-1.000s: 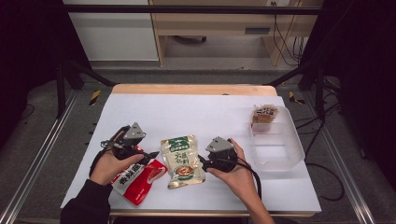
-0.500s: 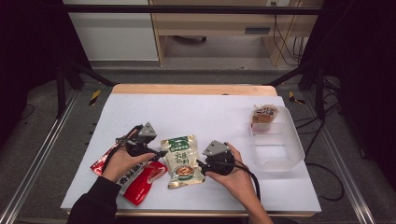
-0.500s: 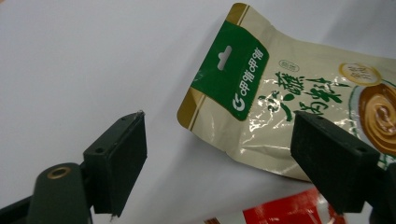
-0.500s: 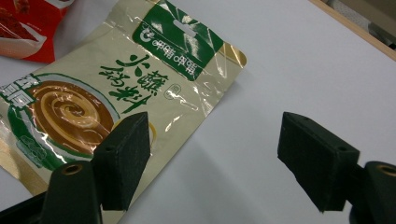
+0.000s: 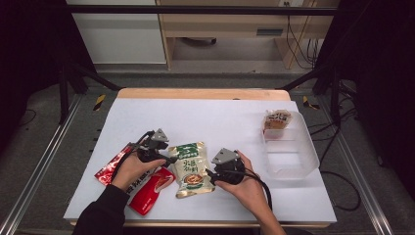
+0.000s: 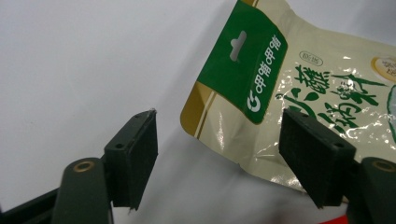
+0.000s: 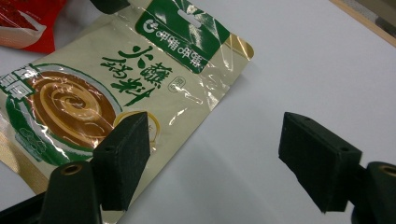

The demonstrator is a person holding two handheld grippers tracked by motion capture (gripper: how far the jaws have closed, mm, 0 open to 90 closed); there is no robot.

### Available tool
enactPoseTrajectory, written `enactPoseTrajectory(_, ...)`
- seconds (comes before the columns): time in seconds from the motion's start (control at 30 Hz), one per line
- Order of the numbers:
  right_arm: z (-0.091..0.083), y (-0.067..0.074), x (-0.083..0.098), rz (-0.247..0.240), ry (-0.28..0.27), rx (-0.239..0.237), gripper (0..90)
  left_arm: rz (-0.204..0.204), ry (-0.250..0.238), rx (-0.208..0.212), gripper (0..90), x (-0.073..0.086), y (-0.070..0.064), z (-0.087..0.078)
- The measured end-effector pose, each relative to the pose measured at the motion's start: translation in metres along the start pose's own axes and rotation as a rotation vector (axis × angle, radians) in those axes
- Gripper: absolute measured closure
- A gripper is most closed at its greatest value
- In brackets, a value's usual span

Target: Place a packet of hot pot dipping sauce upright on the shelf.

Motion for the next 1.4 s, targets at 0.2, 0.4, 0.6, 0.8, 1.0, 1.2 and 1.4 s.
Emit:
enactPoseTrajectory(0.2, 0.0, -0.001, 0.001, -0.002, 0.006, 0.001, 24.9, -0.014, 0.024, 0.026, 37.8, 0.003, -0.001, 0.006)
enactPoseTrajectory(0.4, 0.001, -0.001, 0.001, -0.005, 0.007, 0.003, 24.9, -0.031, 0.018, 0.047, 45.6, 0.002, -0.004, 0.006)
enactPoseTrajectory(0.6, 0.0, -0.001, 0.001, -0.007, 0.008, 0.007, 25.0, -0.041, 0.003, 0.059, 59.6, 0.0, -0.007, 0.003)
enactPoseTrajectory(0.8, 0.001, -0.001, 0.002, -0.017, 0.011, 0.005, 24.9, -0.055, -0.005, 0.056, 71.9, -0.001, -0.008, 0.001)
enactPoseTrajectory(1.0, 0.0, -0.001, 0.002, -0.014, 0.008, 0.007, 24.8, -0.081, -0.033, 0.044, 85.1, 0.0, -0.009, 0.0)
enactPoseTrajectory(1.2, 0.0, -0.001, 0.002, -0.02, 0.008, 0.006, 24.7, -0.066, -0.036, 0.053, 89.9, -0.003, -0.011, -0.005)
enactPoseTrajectory(1.4, 0.0, -0.001, 0.002, -0.022, 0.009, 0.007, 24.4, -0.054, -0.047, 0.057, 90.0, -0.005, -0.011, -0.01)
Point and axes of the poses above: each handheld gripper's, and its own axes: z roughly forward along the jaws, x roughly out of its underside, y roughly to its left, the point moved 5 cm from there along z, roughly forward along the jaws, and after that the axes turned 9 degrees about -y, right-handed, at the moved point
